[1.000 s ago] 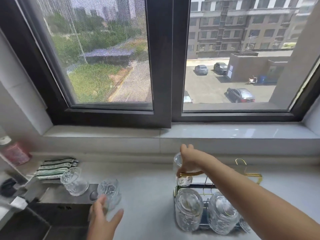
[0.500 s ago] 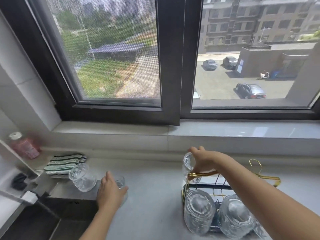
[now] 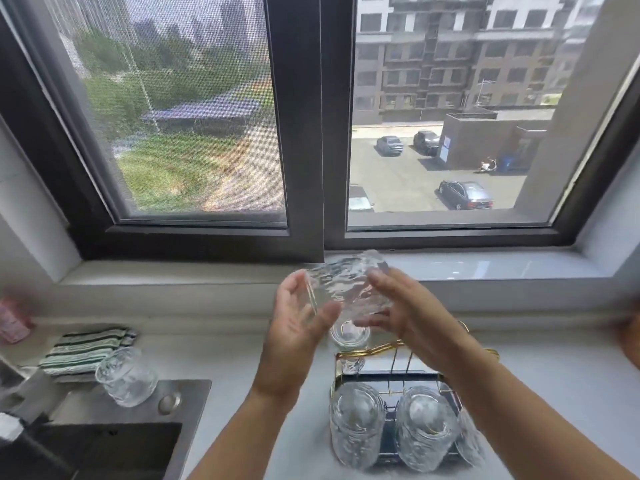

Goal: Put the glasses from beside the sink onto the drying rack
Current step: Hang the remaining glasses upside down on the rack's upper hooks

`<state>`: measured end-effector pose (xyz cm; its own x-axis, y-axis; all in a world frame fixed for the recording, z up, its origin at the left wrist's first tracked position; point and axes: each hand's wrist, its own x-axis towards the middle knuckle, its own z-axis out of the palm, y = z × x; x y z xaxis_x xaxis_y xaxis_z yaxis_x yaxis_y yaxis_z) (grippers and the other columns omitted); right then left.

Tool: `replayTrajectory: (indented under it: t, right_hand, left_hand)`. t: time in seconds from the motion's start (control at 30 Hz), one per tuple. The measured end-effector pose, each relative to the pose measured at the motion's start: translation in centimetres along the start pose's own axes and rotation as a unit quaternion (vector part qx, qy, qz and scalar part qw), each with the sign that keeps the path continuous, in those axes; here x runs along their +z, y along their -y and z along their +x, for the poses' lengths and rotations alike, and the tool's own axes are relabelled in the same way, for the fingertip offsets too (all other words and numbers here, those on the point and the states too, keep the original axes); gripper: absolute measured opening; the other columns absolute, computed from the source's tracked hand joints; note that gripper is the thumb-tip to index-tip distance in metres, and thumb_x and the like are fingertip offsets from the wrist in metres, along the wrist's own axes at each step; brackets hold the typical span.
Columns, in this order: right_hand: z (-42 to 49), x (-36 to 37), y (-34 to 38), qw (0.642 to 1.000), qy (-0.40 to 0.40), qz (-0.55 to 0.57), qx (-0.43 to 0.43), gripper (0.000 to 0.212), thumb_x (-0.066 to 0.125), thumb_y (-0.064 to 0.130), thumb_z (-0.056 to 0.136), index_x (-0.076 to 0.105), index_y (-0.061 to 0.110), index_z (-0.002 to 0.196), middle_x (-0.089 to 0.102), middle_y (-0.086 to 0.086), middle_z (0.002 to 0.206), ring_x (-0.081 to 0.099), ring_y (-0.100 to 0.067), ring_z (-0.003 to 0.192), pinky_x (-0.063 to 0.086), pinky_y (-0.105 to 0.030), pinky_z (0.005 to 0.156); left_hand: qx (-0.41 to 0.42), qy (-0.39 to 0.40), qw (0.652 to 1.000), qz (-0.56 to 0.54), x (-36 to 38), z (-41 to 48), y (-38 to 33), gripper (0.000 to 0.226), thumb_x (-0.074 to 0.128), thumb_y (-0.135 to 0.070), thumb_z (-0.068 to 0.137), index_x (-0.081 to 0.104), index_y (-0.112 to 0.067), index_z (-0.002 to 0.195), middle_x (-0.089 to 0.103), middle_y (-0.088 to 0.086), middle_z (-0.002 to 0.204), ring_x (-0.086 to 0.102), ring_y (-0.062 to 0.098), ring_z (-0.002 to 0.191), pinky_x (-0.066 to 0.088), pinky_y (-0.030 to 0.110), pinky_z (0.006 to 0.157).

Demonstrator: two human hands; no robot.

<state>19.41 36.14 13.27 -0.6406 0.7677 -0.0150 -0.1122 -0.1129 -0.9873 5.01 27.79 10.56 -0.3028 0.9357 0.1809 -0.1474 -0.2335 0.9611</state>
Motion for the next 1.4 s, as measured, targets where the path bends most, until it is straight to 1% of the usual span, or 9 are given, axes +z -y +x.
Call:
replayTrajectory:
  t: [0.13, 0.37, 0.47, 0.57, 0.67, 0.83, 1.03, 1.23, 1.4]
  right_hand:
    - [-0.2, -5.1, 2.9, 0.932, -0.158, -0.326, -0.016, 0.071, 0.077, 0.034, 0.068, 0.037, 0.023, 0.125, 0.056, 0.000, 0.108, 0.060, -0.008, 0.081, 0.045, -0.015, 0.063]
    - [2.0, -7.0, -1.3, 0.791, -0.081, -0.595, 0.117, 0.077, 0.077, 0.034, 0.060, 0.036, 0.019, 0.123, 0.052, -0.012, 0.124, 0.057, -0.027, 0.095, 0.051, -0.037, 0.080]
    - [3.4, -7.2, -2.7, 0.762, -0.036, -0.624, 0.169, 0.077, 0.077, 0.039, 0.065, 0.035, 0.016, 0.125, 0.052, -0.013, 0.128, 0.055, -0.029, 0.106, 0.048, -0.041, 0.091]
    - [4.6, -7.2, -3.4, 0.744, 0.016, -0.630, 0.223, 0.077, 0.078, 0.037, 0.067, 0.034, 0.013, 0.126, 0.055, -0.012, 0.128, 0.054, -0.026, 0.106, 0.047, -0.038, 0.093]
    - [5.5, -7.1, -4.2, 0.731, 0.041, -0.635, 0.246, 0.083, 0.080, 0.033, 0.066, 0.030, 0.011, 0.128, 0.051, -0.015, 0.132, 0.052, -0.028, 0.111, 0.044, -0.039, 0.098]
    - [6.4, -7.3, -5.2, 0.711, 0.045, -0.654, 0.255, 0.082, 0.079, 0.032, 0.068, 0.025, 0.010, 0.126, 0.045, -0.020, 0.131, 0.049, -0.030, 0.111, 0.042, -0.039, 0.099]
    - [5.8, -7.8, -4.8, 0.740, 0.043, -0.620, 0.256, 0.080, 0.071, 0.038, 0.075, 0.024, 0.016, 0.137, 0.044, -0.011, 0.141, 0.050, -0.022, 0.115, 0.038, -0.030, 0.099]
    - [3.0, -6.7, -2.2, 0.873, -0.081, -0.468, 0.107, 0.072, 0.065, 0.035, 0.071, 0.037, 0.013, 0.133, 0.046, -0.018, 0.137, 0.049, -0.029, 0.119, 0.039, -0.043, 0.103]
    - [-0.8, -2.4, -0.8, 0.912, -0.136, -0.374, -0.095, 0.037, 0.054, 0.040, 0.072, 0.056, 0.024, 0.105, 0.062, -0.004, 0.109, 0.060, -0.008, 0.097, 0.046, -0.002, 0.077]
  left_hand:
    - [-0.058, -0.017, 0.995, 0.076, -1.2, -0.3, 2.1, 0.074, 0.077, -0.048, 0.053, 0.036, -0.045, 0.114, 0.043, -0.012, 0.135, 0.041, 0.003, 0.123, 0.036, 0.029, 0.102]
    - [-0.102, -0.202, 0.962, 0.153, -10.7, -3.4, 8.7, 0.040, 0.060, 0.006, 0.078, 0.043, -0.014, 0.108, 0.052, 0.018, 0.119, 0.051, 0.028, 0.107, 0.042, 0.031, 0.086]
    - [-0.099, -0.276, 0.927, 0.232, -15.8, -4.2, 8.8, 0.040, 0.062, 0.007, 0.077, 0.044, -0.010, 0.109, 0.050, 0.018, 0.117, 0.049, 0.033, 0.115, 0.047, 0.016, 0.083]
    - [-0.120, -0.352, 0.847, 0.380, -21.0, -4.9, 7.6, 0.046, 0.071, 0.000, 0.070, 0.045, -0.002, 0.109, 0.050, 0.028, 0.117, 0.046, 0.041, 0.114, 0.039, 0.048, 0.095]
    - [-0.165, -0.397, 0.757, 0.493, -25.4, -5.0, 6.4, 0.064, 0.077, -0.007, 0.064, 0.042, 0.007, 0.116, 0.045, 0.036, 0.123, 0.039, 0.047, 0.117, 0.034, 0.055, 0.098]
    - [-0.233, -0.327, 0.747, 0.530, -28.4, -2.7, 5.9, 0.094, 0.078, -0.025, 0.066, 0.022, 0.005, 0.135, 0.025, 0.030, 0.145, 0.026, 0.042, 0.133, 0.028, 0.049, 0.106]
    - [-0.293, -0.242, 0.728, 0.570, -30.3, 1.2, 7.3, 0.103, 0.068, -0.040, 0.074, 0.000, -0.002, 0.142, 0.007, 0.017, 0.155, 0.021, 0.035, 0.139, 0.026, 0.046, 0.109]
    - [-0.292, -0.271, 0.700, 0.593, -30.8, 1.7, 8.0, 0.079, 0.071, -0.028, 0.074, 0.029, -0.001, 0.136, 0.031, 0.027, 0.138, 0.044, 0.046, 0.119, 0.039, 0.048, 0.099]
    - [-0.119, -0.315, 0.833, 0.440, -25.7, 0.2, 4.8, 0.063, 0.079, -0.013, 0.065, 0.046, -0.006, 0.118, 0.048, 0.025, 0.124, 0.050, 0.038, 0.107, 0.041, 0.046, 0.090]
